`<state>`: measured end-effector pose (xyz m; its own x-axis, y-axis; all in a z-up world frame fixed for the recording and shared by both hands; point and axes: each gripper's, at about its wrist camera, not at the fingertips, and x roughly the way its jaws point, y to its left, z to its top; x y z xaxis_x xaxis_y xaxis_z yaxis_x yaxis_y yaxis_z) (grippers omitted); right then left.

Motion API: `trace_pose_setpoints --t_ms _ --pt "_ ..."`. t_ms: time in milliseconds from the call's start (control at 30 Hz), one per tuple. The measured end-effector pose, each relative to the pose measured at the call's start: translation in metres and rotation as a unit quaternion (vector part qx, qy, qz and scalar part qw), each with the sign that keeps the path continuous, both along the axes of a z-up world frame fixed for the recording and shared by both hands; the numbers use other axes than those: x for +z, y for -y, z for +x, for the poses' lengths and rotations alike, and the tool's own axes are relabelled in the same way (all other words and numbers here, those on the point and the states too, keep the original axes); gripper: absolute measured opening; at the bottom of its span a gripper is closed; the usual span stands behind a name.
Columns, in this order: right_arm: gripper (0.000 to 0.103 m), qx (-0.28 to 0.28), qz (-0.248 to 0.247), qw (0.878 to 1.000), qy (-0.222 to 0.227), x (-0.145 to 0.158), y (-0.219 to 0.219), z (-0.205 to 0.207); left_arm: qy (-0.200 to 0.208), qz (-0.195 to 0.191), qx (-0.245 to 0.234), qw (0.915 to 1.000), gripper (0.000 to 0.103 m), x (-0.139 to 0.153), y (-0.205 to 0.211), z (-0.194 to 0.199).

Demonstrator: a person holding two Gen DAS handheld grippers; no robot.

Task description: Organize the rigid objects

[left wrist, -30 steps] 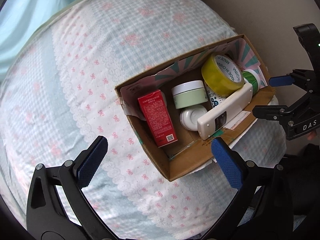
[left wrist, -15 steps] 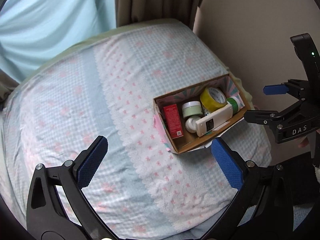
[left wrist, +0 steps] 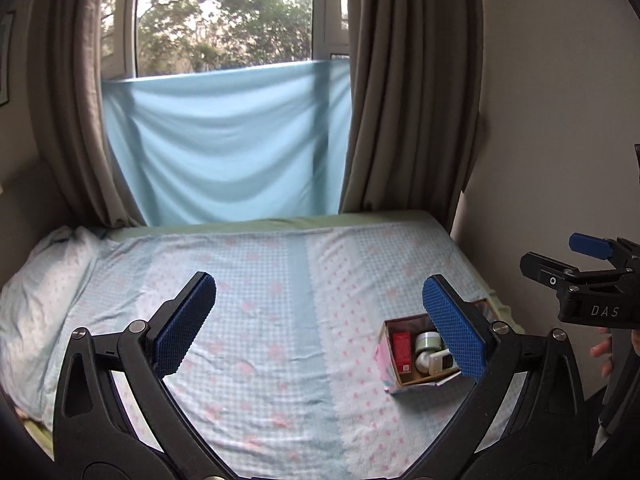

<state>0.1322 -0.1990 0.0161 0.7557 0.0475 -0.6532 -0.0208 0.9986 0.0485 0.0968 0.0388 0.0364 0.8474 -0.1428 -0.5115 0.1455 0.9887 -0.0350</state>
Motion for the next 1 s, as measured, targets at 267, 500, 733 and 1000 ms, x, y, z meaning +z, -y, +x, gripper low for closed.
trace_pose_setpoints --t_ms 267,500,733,1000 --pt "0.103 -0.015 -0.004 1.000 0.025 -0.001 -0.007 -0.026 0.019 0.000 0.011 0.9998 0.103 -0.002 -0.008 -0.030" --pt "0.103 -0.019 -0.009 0.999 0.037 0.001 -0.005 -0.035 0.016 -0.003 0.006 0.9998 0.103 -0.005 -0.003 -0.034" --pt "0.103 -0.018 -0.007 0.999 0.041 0.000 -0.002 -0.035 0.015 -0.004 0.010 0.9998 0.103 -0.005 0.001 -0.033" --pt "0.103 -0.013 -0.005 0.999 0.044 -0.001 0.000 -0.032 0.017 -0.001 0.016 0.9997 0.103 -0.005 0.005 -0.031"
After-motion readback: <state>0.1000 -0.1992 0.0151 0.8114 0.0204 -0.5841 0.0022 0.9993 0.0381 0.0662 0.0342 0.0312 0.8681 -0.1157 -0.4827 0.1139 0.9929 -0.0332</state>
